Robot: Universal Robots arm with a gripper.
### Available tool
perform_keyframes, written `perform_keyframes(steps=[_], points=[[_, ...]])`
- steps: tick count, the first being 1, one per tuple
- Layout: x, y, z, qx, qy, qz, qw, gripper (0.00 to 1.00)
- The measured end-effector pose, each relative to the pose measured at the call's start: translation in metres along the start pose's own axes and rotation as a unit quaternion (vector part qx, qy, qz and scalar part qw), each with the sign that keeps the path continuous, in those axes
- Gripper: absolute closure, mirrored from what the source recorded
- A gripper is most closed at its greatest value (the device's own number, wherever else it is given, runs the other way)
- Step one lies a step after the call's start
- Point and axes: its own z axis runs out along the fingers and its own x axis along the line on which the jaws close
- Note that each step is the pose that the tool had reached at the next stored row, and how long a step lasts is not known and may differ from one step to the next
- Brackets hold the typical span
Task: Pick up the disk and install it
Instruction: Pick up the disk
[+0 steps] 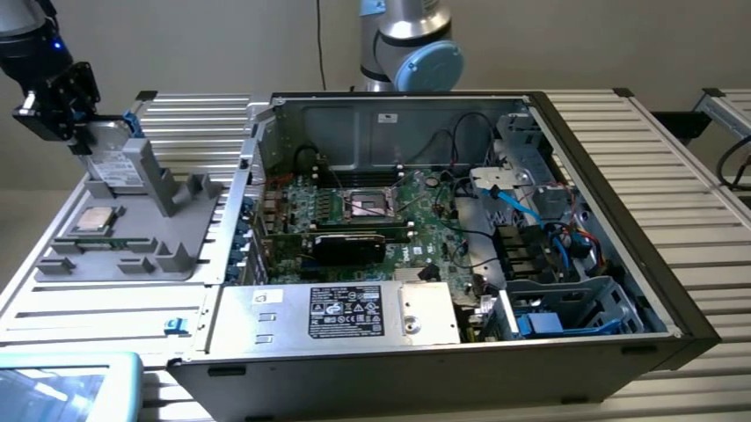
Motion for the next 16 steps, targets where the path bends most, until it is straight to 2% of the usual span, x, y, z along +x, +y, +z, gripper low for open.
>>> perform_keyframes(steps=[2,6,7,11,16], points=[[-0.0005,0.0,0.0001,0.0003,0.0021,0.0,1.0,0.47],[-0.0026,0.0002,0.0006,0.0013,0.0125,0.0,0.9999,0.47],[-0.0029,0.0002,0.0007,0.0023,0.0134,0.0,0.9999,0.47],[-0.0029,0.0002,0.0016,0.004,0.0133,0.0,0.9999,0.47],[-0.0035,0.0001,0.0032,0.0041,0.0132,0.0,0.9999,0.47]])
